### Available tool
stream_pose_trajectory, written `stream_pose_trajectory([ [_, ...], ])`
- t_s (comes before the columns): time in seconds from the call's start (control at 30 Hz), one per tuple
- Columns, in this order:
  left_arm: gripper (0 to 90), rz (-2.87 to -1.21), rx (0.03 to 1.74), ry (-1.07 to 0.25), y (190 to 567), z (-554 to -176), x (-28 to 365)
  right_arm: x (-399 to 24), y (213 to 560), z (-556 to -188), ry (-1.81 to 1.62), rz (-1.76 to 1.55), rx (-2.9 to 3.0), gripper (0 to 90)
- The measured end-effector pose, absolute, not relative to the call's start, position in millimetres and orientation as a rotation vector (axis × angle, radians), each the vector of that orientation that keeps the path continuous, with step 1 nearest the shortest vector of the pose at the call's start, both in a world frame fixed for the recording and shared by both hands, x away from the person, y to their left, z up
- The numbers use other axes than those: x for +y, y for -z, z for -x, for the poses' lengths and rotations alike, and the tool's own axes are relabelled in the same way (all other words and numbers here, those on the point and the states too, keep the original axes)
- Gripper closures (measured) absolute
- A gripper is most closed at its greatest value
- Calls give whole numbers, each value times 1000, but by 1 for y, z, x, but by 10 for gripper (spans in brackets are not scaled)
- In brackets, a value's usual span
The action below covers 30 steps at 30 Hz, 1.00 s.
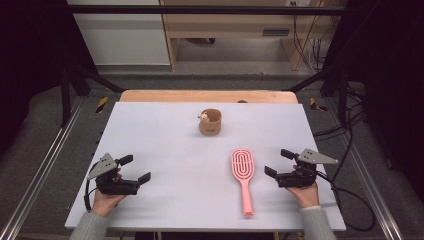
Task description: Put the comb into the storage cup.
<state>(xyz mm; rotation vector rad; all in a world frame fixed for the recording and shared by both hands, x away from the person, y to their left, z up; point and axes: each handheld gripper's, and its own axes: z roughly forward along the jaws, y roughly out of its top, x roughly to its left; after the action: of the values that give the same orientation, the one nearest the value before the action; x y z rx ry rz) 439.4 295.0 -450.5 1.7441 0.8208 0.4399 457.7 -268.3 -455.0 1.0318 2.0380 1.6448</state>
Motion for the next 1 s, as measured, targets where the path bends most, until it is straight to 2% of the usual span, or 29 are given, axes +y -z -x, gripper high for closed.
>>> stream_pose_trajectory([
  [0.57, 0, -1744, 824, -443, 451, -440, 297, -268, 447, -455, -1628, -1032, 2045, 5],
  [1.0, 0, -1747, 830, -445, 452, -441, 298, -250, 435, -450, -1596, -987, 2091, 6],
])
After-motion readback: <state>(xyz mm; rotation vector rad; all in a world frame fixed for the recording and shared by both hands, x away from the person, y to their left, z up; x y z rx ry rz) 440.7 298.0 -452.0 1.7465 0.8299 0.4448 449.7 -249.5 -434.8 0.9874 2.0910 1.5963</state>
